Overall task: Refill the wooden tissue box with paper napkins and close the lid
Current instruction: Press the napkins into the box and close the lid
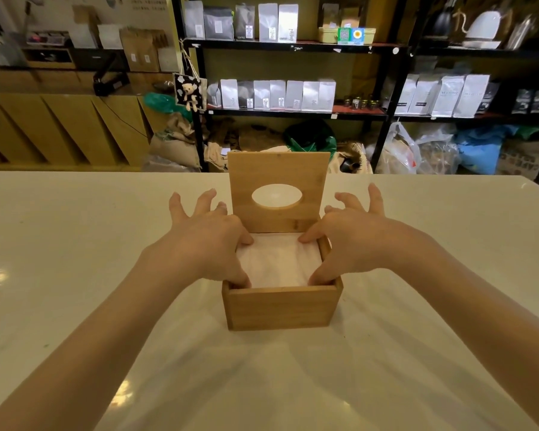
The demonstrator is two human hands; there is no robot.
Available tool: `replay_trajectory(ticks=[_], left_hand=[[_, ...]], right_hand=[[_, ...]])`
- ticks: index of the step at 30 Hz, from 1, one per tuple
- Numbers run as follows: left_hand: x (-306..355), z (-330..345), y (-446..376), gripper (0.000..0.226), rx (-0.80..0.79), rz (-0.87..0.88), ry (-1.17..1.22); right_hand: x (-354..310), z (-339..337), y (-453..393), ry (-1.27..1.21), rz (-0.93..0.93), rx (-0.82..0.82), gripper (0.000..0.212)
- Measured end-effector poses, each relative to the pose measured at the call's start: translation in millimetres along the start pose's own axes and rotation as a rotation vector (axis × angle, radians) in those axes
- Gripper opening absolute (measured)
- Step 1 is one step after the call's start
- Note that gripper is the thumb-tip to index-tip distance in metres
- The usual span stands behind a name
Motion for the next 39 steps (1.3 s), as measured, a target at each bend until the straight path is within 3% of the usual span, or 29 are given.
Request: replay_trajectory(ticks=[5,9,13,16,20,25,29,36,39], left_hand=[[-0.3,-3.0,0.8,0.063,-0.034,0.003,0.024],[1.1,-4.3,5.7,0.057,0.088,-0.029,0.001],[2.2,-4.3,9.3,0.051,0.111,-0.040,-0.102],[8.3,-6.6,7.8,0.028,0.090,-0.035,-0.144],[8.6,-7.1,2.6,0.038,0.054,-0.034,-0.166],[8.5,-1.9,2.7,0.029,0.055,-0.031,-0.126],[3.3,-1.3,5.5,0.049,0.070,-0.019,-0.108],[3.6,3.2,6.1,0.065,0.092,-0.021,0.029],[5.4,8.0,2.7,0.066,0.104,-0.013,0.064]], right_hand=[[0.8,-1.3,-0.1,-0.006,-0.025,-0.031,0.070],[0.6,-9.1,5.7,-0.038,-0.025,0.012,0.062],[-3.1,-6.5,6.8,0.049,-0.003,-0.021,0.058],[-6.5,-4.2,5.7,0.067,0.000,-0.065,0.045],[-11.2,-5.9,2.7,0.101,0.007,-0.063,0.024],[-11.6,-3.7,1.0,0.119,-0.001,-0.062,0.042],[-4.4,-9.3,7.4,-0.016,0.001,-0.080,0.054],[-15.8,-1.3,5.9,-0.199,0.013,-0.013,0.075],[-18.5,5.4,2.7,-0.198,0.035,0.037,0.075]])
Point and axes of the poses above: each hand's wrist, its own y-axis away from the middle knuckle, its own z-axis out of the palm, x = y × z, the point moved 2 cm from there along -y, towards the middle knuckle, and after that the axes turned 2 degrees about -z, right-handed, at the moved point
